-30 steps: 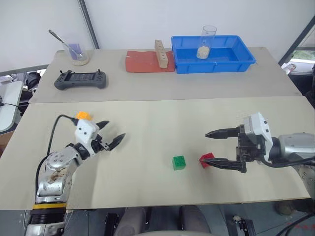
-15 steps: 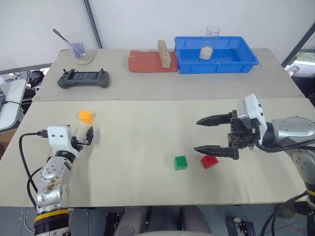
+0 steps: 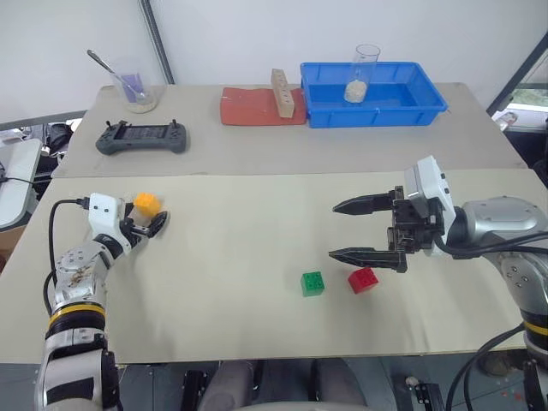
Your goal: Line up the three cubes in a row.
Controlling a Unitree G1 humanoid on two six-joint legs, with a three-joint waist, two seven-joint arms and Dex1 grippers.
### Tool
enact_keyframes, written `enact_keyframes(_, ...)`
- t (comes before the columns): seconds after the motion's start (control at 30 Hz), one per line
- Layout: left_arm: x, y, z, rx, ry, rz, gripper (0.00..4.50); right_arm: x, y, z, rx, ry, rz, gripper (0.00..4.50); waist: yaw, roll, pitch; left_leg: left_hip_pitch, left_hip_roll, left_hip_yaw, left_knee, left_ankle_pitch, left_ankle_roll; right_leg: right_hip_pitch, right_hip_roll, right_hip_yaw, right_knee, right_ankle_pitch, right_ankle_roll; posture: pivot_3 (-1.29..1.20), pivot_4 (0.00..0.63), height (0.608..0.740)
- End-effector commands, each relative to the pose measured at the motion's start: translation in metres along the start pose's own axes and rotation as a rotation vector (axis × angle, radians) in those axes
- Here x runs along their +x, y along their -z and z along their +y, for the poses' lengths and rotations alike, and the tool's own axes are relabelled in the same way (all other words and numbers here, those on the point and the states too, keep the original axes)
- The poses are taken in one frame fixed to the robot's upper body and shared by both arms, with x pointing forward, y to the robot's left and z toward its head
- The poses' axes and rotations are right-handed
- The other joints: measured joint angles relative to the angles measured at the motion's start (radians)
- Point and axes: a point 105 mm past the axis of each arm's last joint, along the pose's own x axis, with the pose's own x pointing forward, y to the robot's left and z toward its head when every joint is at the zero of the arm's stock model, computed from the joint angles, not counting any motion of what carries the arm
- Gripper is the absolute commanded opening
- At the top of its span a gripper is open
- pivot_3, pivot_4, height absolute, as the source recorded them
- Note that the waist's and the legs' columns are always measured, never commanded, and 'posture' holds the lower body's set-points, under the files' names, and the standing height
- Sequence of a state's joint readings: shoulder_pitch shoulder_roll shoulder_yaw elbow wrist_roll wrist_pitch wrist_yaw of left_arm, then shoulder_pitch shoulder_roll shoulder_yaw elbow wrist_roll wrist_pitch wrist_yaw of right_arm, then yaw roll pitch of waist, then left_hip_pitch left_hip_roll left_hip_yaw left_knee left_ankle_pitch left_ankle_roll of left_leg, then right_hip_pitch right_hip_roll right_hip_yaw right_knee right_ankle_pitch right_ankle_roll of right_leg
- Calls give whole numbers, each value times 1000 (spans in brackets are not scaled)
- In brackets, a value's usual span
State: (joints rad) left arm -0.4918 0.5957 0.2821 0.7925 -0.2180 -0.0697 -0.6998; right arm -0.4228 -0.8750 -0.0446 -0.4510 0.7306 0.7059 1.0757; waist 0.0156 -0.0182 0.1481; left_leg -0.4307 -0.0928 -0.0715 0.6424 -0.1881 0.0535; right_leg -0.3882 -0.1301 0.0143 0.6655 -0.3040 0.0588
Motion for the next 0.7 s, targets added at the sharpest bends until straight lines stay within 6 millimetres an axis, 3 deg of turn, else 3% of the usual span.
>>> enact_keyframes(0.03, 3, -15, 3, 46, 14, -48, 2672, -2, -12, 4, -47, -4, -18, 4500, -4, 0, 0, 0, 0, 0, 0, 0, 0, 0, 0, 0, 0, 0, 0, 0, 150, 740)
enact_keyframes(0.1, 7, -18, -1, 46, 29, -62, 1655, -3, -11, 3, -45, 3, -15, 4500, -5, 0, 0, -1, 0, 0, 0, 0, 0, 0, 0, 0, 0, 0, 0, 0, 150, 740)
enact_keyframes(0.13, 8, -19, -4, 46, 39, -66, 1350, -3, -10, 2, -44, 6, -14, 4500, -5, 0, 0, -1, 0, 0, 0, 0, 0, 0, 0, 0, 1, 0, 0, 0, 150, 740)
enact_keyframes(0.27, 12, -31, -21, 69, 124, -100, 1389, -5, -9, 0, -45, 29, -14, 4500, -5, 0, 0, -1, 0, 0, 0, 0, 0, 0, 0, 0, 1, 0, 0, 0, 150, 740)
enact_keyframes(0.4, 5, -49, -76, 163, 427, -117, 1389, -11, -8, 5, -37, 40, -6, 4500, -3, 0, 0, -1, 0, 0, 0, 0, 0, 0, 0, 0, 1, 0, 0, 0, 150, 740)
enact_keyframes(0.63, -51, -35, -180, 320, 1045, -65, 1389, -17, -3, 27, -24, 3, 42, 4500, -13, 0, 0, -1, 1, 0, -1, 0, 0, 0, 0, 2, 0, 0, 0, 0, 150, 740)
enact_keyframes(0.7, -61, -25, -198, 346, 1136, -59, 1389, -17, -2, 35, -29, -17, 56, 4500, -12, 0, 0, -1, 1, 0, -1, 0, 0, 0, 0, 2, -1, 0, 0, 0, 150, 740)
